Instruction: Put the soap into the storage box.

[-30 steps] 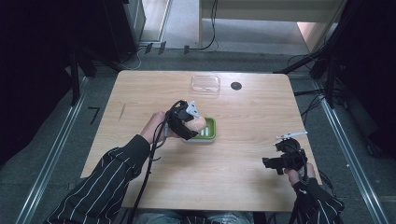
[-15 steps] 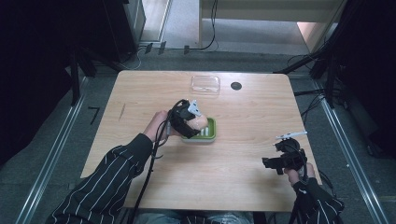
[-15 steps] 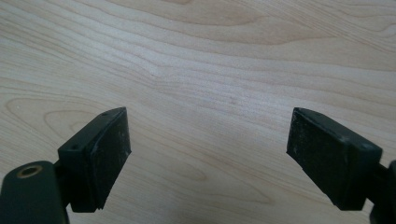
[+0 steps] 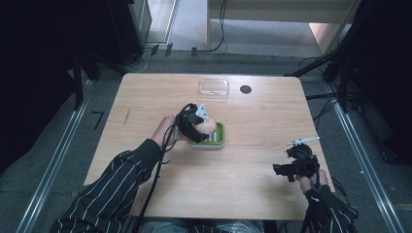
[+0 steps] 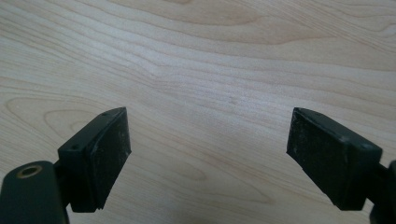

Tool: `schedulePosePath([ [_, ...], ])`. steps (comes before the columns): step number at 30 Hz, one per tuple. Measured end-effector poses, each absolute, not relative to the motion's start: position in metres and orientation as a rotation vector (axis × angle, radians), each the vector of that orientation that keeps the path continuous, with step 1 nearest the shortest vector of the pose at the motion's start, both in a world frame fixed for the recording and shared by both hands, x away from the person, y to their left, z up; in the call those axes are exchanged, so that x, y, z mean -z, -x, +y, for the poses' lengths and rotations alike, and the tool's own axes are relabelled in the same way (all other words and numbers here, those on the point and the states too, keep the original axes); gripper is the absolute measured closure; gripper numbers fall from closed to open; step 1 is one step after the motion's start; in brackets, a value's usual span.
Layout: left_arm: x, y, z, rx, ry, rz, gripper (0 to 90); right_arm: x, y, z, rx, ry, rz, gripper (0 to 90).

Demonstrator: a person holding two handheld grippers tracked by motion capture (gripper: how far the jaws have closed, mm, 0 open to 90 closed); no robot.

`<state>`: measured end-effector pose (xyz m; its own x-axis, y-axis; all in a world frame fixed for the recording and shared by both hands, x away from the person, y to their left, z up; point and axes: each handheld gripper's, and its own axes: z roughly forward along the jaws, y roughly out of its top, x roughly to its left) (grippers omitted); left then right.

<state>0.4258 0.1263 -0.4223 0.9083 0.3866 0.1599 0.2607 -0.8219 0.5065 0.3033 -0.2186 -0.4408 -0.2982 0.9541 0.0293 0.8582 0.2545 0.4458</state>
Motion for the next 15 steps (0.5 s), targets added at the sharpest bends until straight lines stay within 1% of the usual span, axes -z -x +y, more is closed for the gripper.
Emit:
schedulePosePath([
  [15, 0.4321, -0.4295, 0.1254, -0.360, -2.584, 0.464, 33.7, 0.4407, -0.3031, -0.2184, -0.564, -1.685, 2.283, 14.1],
])
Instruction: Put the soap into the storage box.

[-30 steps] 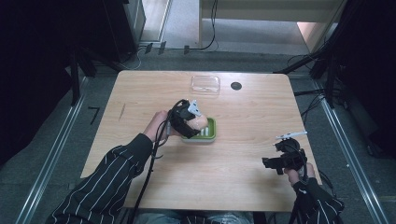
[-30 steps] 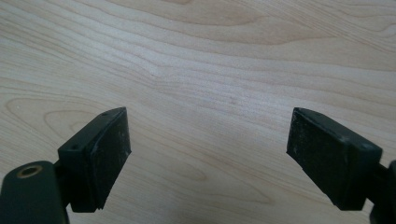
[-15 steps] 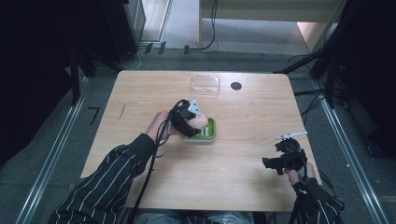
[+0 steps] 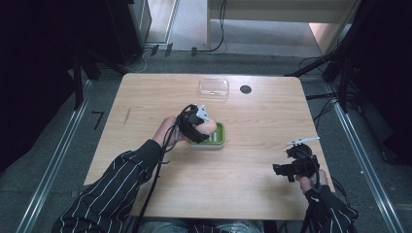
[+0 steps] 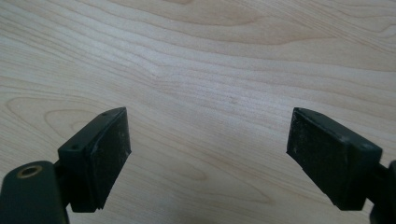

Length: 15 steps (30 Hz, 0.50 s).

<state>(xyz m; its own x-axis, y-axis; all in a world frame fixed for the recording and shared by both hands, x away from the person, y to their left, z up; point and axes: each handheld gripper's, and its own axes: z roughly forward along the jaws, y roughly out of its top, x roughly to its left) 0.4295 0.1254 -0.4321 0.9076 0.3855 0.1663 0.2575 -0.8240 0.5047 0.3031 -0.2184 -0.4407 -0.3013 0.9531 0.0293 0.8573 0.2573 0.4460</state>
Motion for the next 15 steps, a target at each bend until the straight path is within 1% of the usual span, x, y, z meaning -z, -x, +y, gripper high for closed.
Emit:
schedulePosePath([
  [15, 0.4400, -0.4310, 0.1224, -0.355, -2.585, 0.455, 33.6, 0.4409, -0.3033, -0.2183, -0.566, -1.685, 2.285, 14.1],
])
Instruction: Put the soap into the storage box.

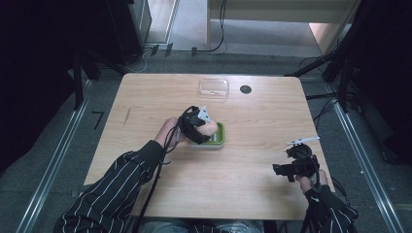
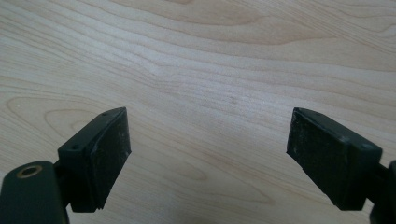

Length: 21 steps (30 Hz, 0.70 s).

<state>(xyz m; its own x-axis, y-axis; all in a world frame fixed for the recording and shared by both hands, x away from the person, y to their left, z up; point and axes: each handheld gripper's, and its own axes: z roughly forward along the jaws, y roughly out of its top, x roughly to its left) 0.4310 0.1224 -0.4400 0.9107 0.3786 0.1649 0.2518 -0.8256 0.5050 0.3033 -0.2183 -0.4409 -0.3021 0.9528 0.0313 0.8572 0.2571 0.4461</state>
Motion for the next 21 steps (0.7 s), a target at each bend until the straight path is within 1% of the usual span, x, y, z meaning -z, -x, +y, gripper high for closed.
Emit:
schedulePosePath([
  [21, 0.4467, -0.4325, 0.1230, -0.341, -2.576, 0.483, 33.5, 0.4406, -0.3028, -0.2176, -0.565, -1.688, 2.286, 14.1],
])
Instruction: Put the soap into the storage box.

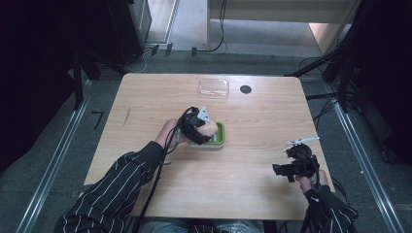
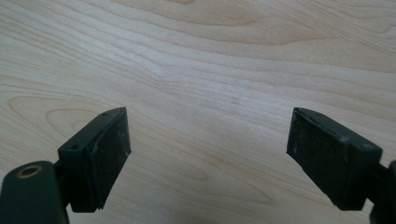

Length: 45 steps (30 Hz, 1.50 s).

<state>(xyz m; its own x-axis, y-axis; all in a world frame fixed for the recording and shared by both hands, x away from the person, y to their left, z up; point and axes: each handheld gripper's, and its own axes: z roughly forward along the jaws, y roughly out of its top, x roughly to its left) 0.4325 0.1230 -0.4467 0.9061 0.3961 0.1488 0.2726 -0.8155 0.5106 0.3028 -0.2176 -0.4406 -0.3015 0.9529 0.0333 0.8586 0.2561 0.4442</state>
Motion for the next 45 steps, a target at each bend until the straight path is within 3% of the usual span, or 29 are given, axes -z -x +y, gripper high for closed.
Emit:
schedulePosePath([
  [45, 0.4483, -0.4345, 0.1239, -0.326, -2.579, 0.480, 30.8, 0.4409, -0.3032, -0.2179, -0.566, -1.684, 2.287, 14.1],
])
